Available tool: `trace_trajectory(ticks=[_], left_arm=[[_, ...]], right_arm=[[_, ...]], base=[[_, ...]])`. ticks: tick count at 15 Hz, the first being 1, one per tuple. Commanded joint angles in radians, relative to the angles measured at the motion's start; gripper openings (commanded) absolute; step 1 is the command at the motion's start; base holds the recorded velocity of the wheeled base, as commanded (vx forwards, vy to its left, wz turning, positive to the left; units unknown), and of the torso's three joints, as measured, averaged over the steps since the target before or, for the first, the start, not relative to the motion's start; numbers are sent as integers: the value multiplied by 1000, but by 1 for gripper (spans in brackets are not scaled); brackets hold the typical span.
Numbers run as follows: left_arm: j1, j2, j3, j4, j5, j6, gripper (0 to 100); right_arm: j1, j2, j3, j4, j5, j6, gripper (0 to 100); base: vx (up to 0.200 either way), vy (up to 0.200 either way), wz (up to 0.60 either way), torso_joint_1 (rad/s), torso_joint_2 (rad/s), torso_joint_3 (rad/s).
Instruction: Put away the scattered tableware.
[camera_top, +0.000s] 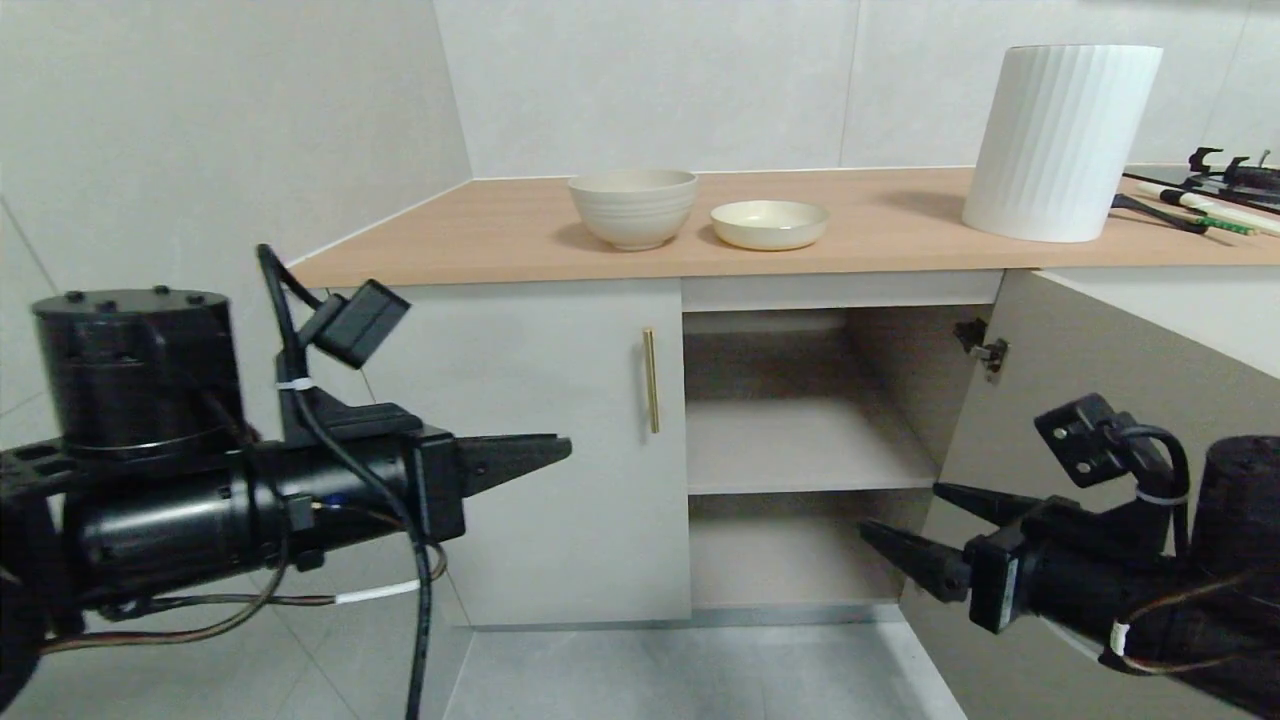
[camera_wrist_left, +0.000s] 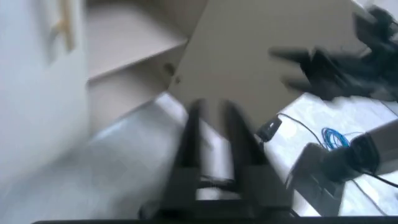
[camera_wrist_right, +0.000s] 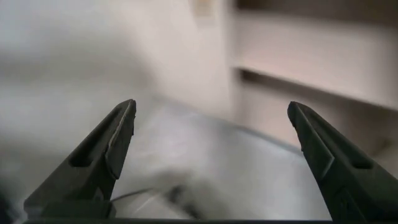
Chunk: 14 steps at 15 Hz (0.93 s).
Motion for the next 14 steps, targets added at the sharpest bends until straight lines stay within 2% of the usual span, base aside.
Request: trace_trajectory(ticks=[1,2,3,5,6,8,11,14], left_arm=[[96,-206,-1,121,3,1,100],[133,-246,-19,166,1,1,100],[145,-255,-39,215,0,1,100],[162,-269,-166,450,3,-28,100],[162,-267,-199,503,3,-37,100],[162,-255,-206,506,32,-37,100],[162,-215,-208,456,109,-33,100],[160,-172,-208,376,130,-33,100]], right_arm=[[-23,64,-129,87,-34,-28,100],[-26,61,-238,216,-34,-31,100],[-31,62,-299,297,-34,-31,100],[-60,53,-483,598,-34,-31,100],[-60,36,-543,685,-34,-28,100],[-58,3,-610,811,-34,9,100],[-40,-4,-646,862,-34,77,100],[-20,-20,-646,886,-40,77,100]], base=[[0,0,0,0,0,0],[0,0,0,0,0,0],[0,0,0,0,0,0],[0,0,0,0,0,0],[0,0,0,0,0,0],[0,0,0,0,0,0],[0,0,0,0,0,0],[0,0,0,0,0,0]])
